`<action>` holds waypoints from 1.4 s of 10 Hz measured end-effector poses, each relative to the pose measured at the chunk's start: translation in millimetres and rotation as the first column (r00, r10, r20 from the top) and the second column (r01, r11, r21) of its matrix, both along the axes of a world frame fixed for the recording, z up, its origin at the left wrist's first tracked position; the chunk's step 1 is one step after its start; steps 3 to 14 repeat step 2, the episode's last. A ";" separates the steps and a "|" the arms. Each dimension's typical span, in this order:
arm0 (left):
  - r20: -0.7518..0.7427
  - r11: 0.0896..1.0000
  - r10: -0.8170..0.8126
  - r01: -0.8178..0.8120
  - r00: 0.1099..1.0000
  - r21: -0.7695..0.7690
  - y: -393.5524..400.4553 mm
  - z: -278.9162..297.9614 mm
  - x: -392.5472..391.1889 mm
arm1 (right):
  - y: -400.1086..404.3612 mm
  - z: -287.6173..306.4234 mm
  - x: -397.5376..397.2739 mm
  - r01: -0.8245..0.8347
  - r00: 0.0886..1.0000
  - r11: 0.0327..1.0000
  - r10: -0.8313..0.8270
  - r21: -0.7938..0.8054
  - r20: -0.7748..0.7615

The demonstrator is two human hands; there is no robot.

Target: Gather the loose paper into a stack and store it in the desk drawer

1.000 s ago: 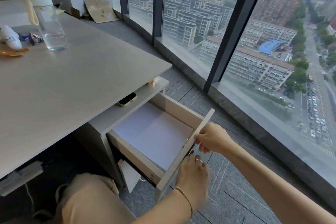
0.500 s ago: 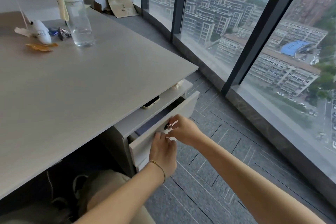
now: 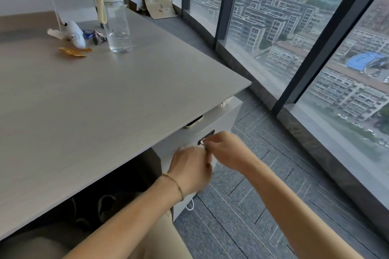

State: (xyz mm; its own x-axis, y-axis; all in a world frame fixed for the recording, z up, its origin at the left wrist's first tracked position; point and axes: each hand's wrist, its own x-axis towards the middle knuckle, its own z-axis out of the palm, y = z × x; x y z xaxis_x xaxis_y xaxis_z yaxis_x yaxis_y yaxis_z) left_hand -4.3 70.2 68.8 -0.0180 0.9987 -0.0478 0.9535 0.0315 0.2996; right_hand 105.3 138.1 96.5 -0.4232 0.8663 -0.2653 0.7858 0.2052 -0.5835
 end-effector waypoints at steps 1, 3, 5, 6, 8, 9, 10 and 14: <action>0.559 0.921 0.007 -0.224 0.829 0.320 -53.6 68.7 -11.9 | -30.1 64.7 17.4 0.005 0.886 0.993 0.050 0.118 -0.460; 0.801 0.769 -0.128 -0.451 0.586 0.452 -78.7 161.1 -38.9 | -77.0 152.0 36.3 -0.025 0.573 0.972 0.204 0.232 -0.794; 0.801 0.769 -0.128 -0.451 0.586 0.452 -78.7 161.1 -38.9 | -77.0 152.0 36.3 -0.025 0.573 0.972 0.204 0.232 -0.794; 0.801 0.769 -0.128 -0.451 0.586 0.452 -78.7 161.1 -38.9 | -77.0 152.0 36.3 -0.025 0.573 0.972 0.204 0.232 -0.794; 0.801 0.769 -0.128 -0.451 0.586 0.452 -78.7 161.1 -38.9 | -77.0 152.0 36.3 -0.025 0.573 0.972 0.204 0.232 -0.794; 0.801 0.769 -0.128 -0.451 0.586 0.452 -78.7 161.1 -38.9 | -77.0 152.0 36.3 -0.025 0.573 0.972 0.204 0.232 -0.794; 0.801 0.769 -0.128 -0.451 0.586 0.452 -78.7 161.1 -38.9 | -77.0 152.0 36.3 -0.025 0.573 0.972 0.204 0.232 -0.794; 0.801 0.769 -0.128 -0.451 0.586 0.452 -78.7 161.1 -38.9 | -77.0 152.0 36.3 -0.025 0.573 0.972 0.204 0.232 -0.794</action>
